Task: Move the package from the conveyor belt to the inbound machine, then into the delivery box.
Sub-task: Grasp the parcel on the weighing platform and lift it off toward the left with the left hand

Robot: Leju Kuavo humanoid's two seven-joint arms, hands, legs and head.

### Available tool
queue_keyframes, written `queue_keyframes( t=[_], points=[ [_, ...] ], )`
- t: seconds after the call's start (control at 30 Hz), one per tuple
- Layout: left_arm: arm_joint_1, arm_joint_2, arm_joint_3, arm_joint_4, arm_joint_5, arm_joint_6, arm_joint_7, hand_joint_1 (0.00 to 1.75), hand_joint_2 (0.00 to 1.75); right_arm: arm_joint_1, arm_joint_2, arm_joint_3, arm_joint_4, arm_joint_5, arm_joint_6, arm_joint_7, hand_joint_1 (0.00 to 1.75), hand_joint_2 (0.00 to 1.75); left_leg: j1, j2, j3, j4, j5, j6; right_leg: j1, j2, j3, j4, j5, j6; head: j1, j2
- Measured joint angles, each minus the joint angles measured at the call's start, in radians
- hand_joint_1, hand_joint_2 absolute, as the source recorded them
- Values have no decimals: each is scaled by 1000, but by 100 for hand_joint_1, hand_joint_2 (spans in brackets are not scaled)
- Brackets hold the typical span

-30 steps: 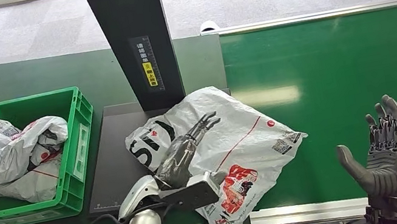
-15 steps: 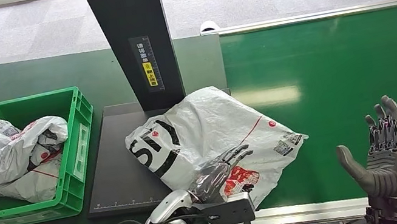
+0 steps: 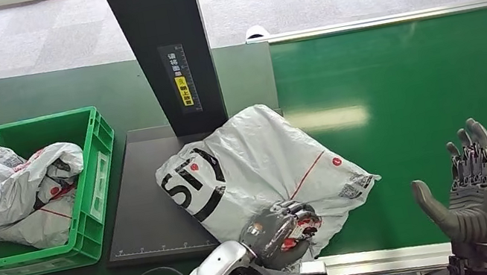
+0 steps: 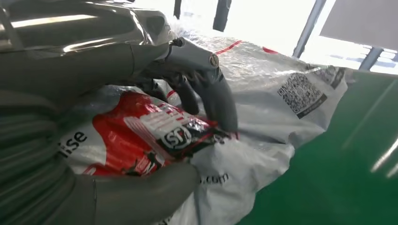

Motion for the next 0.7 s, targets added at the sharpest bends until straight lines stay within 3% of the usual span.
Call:
queue_keyframes(
  t=[0.23, 0.37, 0.7],
  points=[
    [3, 51, 78, -149, -87, 1, 46, 175, 175, 0, 0, 0, 0, -1, -3, -2, 0, 175, 0, 0, 0, 0, 0, 0, 0, 0, 0, 0, 0, 0, 0, 0],
    [6, 77, 120, -242, -117, 57, 51, 175, 175, 0, 0, 0, 0, 1, -8, -2, 0, 175, 0, 0, 0, 0, 0, 0, 0, 0, 0, 0, 0, 0, 0, 0],
    [4, 175, 347, -681, -106, 207, -4, 175, 175, 36, 8, -32, -15, 20, -52, -10, 0, 175, 0, 0, 0, 0, 0, 0, 1, 0, 0, 0, 0, 0, 0, 0]
  ],
)
